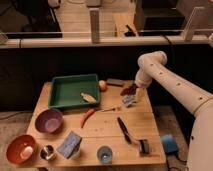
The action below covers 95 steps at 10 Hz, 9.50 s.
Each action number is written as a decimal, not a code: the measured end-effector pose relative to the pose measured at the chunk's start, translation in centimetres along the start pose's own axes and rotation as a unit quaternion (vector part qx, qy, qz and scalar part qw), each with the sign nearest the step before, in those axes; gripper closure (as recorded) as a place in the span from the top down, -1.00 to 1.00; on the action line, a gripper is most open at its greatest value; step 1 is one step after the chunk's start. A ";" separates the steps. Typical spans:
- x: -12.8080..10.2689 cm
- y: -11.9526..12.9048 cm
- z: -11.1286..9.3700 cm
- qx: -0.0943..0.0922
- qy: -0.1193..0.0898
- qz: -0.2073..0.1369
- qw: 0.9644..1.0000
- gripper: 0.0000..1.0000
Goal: Place eraser in tray
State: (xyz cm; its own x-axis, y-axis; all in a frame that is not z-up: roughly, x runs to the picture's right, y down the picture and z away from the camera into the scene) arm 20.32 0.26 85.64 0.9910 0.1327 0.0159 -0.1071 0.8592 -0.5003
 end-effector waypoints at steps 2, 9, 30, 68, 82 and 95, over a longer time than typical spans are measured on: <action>0.2 -0.6 0.6 0.003 0.002 -0.001 1.000 0.60; 0.8 -2.1 3.0 0.007 0.005 0.000 1.000 0.60; -4.2 -7.0 5.6 0.022 -0.029 -0.003 0.999 0.60; -8.1 -12.8 14.3 0.087 -0.180 0.061 0.978 0.20; -7.8 -12.4 15.2 0.074 -0.177 0.062 0.979 0.04; -7.9 -12.2 15.0 0.076 -0.176 0.060 0.980 -1.00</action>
State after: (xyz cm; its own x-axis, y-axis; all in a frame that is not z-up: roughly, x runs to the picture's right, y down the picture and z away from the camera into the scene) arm 12.64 -3.87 104.67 0.8839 0.3773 0.2762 -0.2590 0.8868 -0.3828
